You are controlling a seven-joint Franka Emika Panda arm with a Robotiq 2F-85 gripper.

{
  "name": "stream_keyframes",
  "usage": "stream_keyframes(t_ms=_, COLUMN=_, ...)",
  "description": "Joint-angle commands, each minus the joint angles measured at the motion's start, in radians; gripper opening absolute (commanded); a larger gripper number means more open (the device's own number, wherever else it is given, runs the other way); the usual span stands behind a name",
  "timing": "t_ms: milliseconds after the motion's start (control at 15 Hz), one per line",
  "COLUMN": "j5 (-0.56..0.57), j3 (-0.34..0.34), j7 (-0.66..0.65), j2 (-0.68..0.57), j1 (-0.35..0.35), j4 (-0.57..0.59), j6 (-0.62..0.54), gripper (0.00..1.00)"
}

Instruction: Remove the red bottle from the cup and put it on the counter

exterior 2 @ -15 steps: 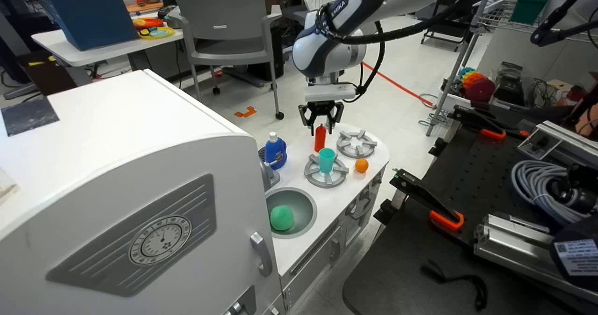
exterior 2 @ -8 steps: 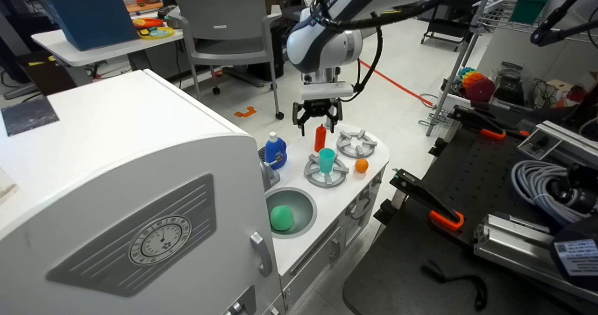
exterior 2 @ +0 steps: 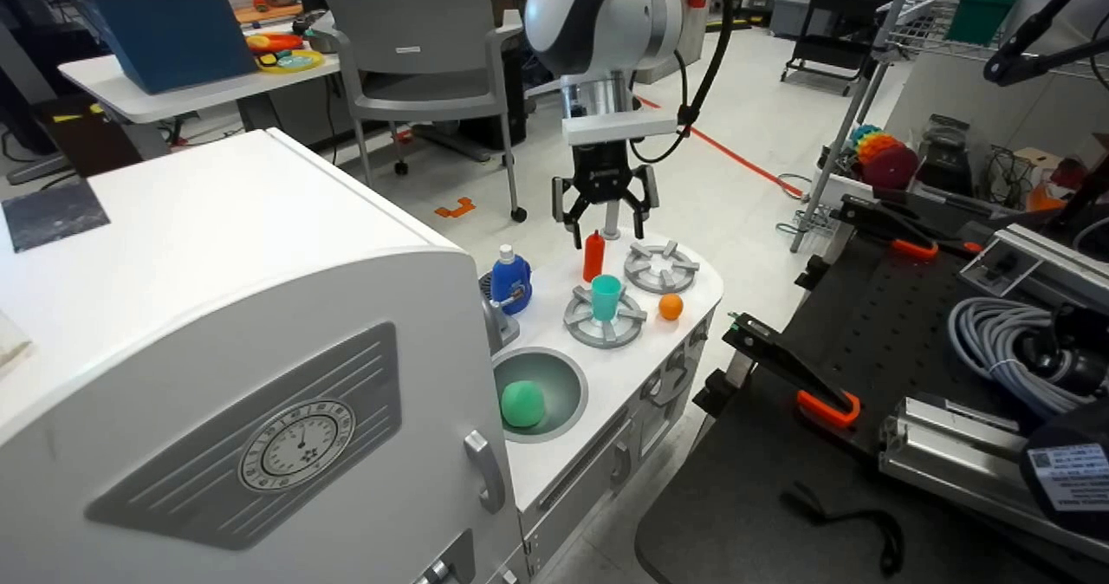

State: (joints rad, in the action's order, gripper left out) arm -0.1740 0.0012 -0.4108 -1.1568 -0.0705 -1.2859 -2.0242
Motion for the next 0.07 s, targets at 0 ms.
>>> stream_keyframes(t_ms=0, j5=-0.021, j3=-0.019, j7=0.01, j2=0.002, j1=0.013, j4=-0.004, j6=0.006, gripper=1.0)
